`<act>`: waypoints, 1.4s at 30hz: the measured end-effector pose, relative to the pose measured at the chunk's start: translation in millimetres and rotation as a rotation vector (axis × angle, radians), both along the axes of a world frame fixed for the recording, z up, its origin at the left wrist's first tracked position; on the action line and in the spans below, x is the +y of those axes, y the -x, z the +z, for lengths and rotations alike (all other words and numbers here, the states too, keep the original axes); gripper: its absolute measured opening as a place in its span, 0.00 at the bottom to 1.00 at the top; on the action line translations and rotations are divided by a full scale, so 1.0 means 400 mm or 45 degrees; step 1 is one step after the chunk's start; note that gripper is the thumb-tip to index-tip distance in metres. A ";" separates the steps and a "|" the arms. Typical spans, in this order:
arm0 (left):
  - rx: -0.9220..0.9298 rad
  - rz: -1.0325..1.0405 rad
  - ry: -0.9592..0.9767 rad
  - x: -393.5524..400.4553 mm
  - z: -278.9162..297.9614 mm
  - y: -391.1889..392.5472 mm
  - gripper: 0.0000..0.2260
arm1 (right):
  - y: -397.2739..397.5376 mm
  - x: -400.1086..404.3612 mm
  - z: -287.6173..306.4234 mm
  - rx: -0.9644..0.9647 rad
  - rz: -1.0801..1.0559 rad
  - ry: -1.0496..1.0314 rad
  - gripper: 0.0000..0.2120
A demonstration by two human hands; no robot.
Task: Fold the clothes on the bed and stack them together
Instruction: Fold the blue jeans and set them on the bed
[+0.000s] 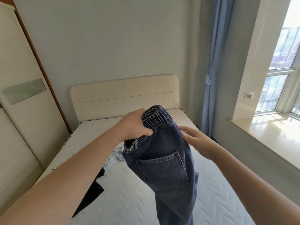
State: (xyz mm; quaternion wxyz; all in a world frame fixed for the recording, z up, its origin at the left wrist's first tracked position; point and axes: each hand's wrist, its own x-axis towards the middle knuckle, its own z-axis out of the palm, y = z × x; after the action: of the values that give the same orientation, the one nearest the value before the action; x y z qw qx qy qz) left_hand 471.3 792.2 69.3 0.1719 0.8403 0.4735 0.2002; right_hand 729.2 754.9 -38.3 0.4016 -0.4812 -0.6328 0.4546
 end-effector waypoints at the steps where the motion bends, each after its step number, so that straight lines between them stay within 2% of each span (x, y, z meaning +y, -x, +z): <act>1: -0.013 0.008 0.006 -0.005 -0.014 0.003 0.14 | -0.011 -0.017 -0.058 -0.008 -0.080 0.072 0.20; 4: -0.025 0.017 0.020 -0.021 -0.041 0.008 0.14 | -0.031 -0.054 -0.243 -0.023 -0.471 0.419 0.27; 6: -0.028 0.033 0.031 -0.029 -0.050 0.011 0.15 | -0.031 -0.085 -0.354 -0.025 -0.692 0.736 0.35; 8: -0.028 0.049 0.029 -0.032 -0.055 0.011 0.15 | -0.027 -0.120 -0.448 0.067 -0.737 0.967 0.39; 11: -0.035 0.065 0.015 -0.035 -0.058 0.012 0.16 | -0.010 -0.153 -0.538 0.315 -0.606 1.026 0.41; 15: -0.039 0.087 0.034 -0.043 -0.068 0.018 0.15 | 0.021 -0.130 -0.558 0.654 -0.470 0.883 0.37; 18: -0.074 0.121 0.044 -0.046 -0.074 0.022 0.14 | 0.039 -0.108 -0.541 0.598 -0.347 0.725 0.31; 21: -0.124 0.162 0.072 -0.046 -0.074 0.031 0.13 | 0.035 -0.099 -0.531 0.623 -0.386 0.609 0.42; 22: -0.146 0.179 0.079 -0.044 -0.073 0.037 0.14 | 0.030 -0.099 -0.524 0.672 -0.385 0.578 0.40; 25: -0.230 0.226 0.121 -0.037 -0.073 0.063 0.17 | -0.015 -0.087 -0.484 0.847 -0.397 0.532 0.24; 29: -0.416 0.250 0.219 -0.018 -0.085 0.104 0.15 | -0.121 -0.079 -0.333 0.953 -0.510 0.222 0.15; 32: -0.590 0.161 0.308 -0.016 -0.106 0.108 0.11 | -0.196 -0.103 -0.178 0.852 -0.520 -0.031 0.11; 37: -0.855 0.012 0.484 -0.024 -0.155 0.068 0.12 | -0.273 -0.175 0.043 0.500 -0.621 -0.366 0.12; 39: -0.935 -0.010 0.608 -0.019 -0.187 0.054 0.09 | -0.286 -0.198 0.102 0.333 -0.663 -0.468 0.06; 42: -1.019 -0.011 0.762 -0.019 -0.242 0.032 0.14 | -0.305 -0.224 0.158 0.081 -0.761 -0.575 0.06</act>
State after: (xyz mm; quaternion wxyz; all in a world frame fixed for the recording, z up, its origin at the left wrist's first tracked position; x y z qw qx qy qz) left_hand 458.7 784.6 -27.7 0.5744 0.6135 0.4035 0.3617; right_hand 851.1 665.4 25.0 0.6320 -0.5297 -0.5359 0.1810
